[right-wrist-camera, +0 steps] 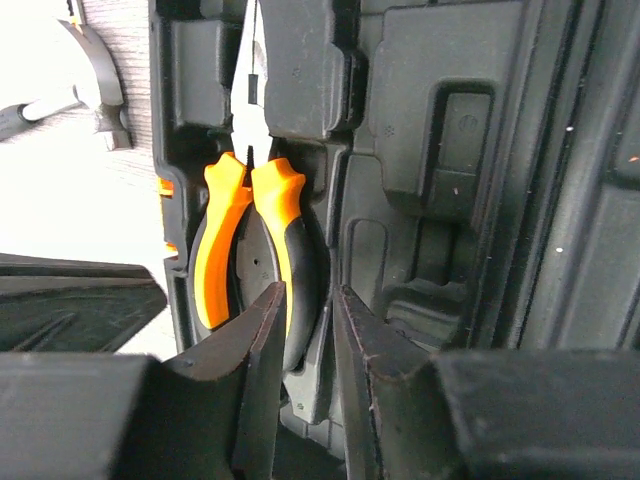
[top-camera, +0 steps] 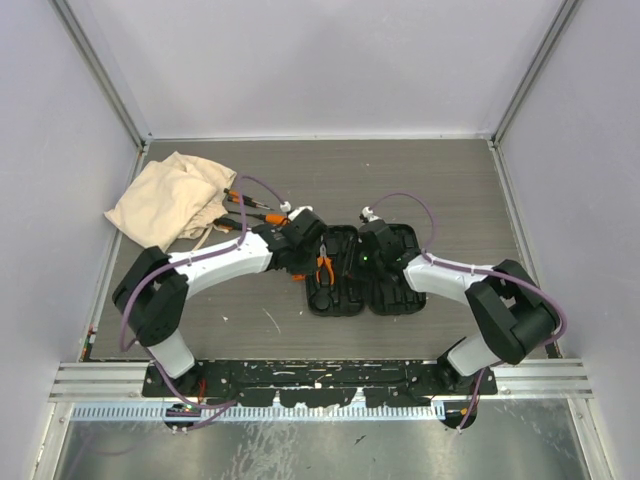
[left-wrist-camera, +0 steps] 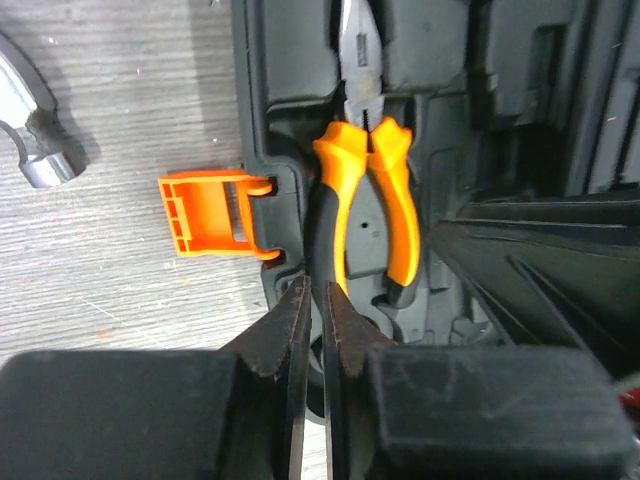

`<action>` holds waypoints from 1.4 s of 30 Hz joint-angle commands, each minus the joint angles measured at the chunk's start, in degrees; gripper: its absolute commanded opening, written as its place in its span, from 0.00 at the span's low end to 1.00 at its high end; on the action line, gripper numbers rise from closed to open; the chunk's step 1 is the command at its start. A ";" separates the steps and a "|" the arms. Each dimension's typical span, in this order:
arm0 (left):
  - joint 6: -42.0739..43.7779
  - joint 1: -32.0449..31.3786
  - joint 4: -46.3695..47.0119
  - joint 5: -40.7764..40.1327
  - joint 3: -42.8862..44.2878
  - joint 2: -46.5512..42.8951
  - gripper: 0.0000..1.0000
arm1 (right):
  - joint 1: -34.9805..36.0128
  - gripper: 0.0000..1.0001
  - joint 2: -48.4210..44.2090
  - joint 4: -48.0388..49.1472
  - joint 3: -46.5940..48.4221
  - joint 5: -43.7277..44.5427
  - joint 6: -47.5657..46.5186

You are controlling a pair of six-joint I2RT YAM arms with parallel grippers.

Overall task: Sort the tools into containers
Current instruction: Adjust the pliers in the storage box.

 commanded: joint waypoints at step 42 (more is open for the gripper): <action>-0.93 -2.62 -9.03 -3.38 7.61 9.51 0.04 | -0.35 0.26 4.97 3.91 1.16 -4.59 -0.94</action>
